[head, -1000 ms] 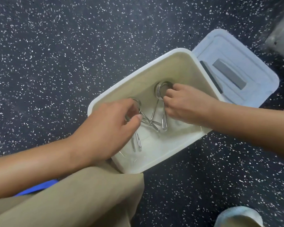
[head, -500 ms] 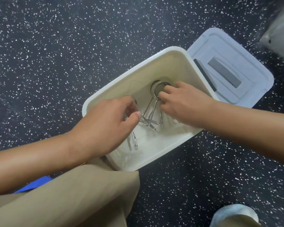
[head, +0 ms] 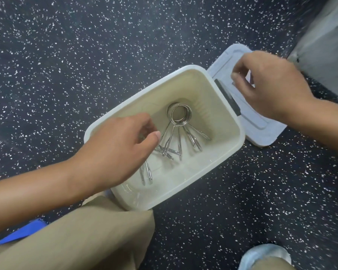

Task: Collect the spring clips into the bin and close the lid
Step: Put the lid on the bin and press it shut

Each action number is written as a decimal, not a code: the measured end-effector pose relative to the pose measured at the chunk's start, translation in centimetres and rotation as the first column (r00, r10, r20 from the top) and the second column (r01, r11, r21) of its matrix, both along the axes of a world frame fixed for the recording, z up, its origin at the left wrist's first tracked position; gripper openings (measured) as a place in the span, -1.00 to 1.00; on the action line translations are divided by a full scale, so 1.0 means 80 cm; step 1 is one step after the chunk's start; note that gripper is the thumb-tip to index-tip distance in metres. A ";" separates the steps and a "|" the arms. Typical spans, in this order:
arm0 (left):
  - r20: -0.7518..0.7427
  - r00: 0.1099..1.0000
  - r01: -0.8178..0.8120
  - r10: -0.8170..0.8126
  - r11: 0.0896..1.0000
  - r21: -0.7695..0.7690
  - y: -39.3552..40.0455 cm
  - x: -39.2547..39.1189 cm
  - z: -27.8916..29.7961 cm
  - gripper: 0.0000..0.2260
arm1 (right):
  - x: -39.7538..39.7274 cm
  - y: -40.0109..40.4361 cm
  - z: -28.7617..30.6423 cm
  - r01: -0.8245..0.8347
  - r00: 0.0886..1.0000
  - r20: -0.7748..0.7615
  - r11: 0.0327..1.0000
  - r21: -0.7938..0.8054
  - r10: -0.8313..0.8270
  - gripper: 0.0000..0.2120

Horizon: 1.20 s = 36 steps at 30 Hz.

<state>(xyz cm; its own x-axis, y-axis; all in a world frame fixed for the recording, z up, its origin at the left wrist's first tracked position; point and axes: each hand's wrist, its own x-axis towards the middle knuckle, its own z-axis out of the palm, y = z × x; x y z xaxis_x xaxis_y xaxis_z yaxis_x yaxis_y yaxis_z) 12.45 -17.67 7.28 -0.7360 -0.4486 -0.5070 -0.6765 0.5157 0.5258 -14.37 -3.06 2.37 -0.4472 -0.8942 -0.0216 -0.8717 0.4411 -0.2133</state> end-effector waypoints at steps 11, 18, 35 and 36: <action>0.012 1.000 -0.006 0.005 0.999 0.037 0.008 -0.003 0.002 -0.77 | -0.050 0.034 -0.101 0.463 0.855 -0.028 0.739 0.489 -0.518 -0.58; 0.014 1.000 -0.011 0.010 0.999 0.052 0.007 0.000 0.002 -0.78 | -0.058 0.023 -0.096 0.365 0.925 -0.130 0.736 0.571 -0.357 -0.51; -0.050 0.999 -0.021 0.021 1.000 0.006 -0.009 -0.019 0.016 -0.83 | -0.069 0.060 -0.031 0.453 0.887 -0.104 0.806 0.381 -0.449 -0.52; -0.059 0.998 -0.019 0.019 1.000 -0.004 -0.011 -0.020 0.018 -0.83 | -0.068 0.063 -0.025 0.459 0.885 -0.100 0.812 0.361 -0.455 -0.55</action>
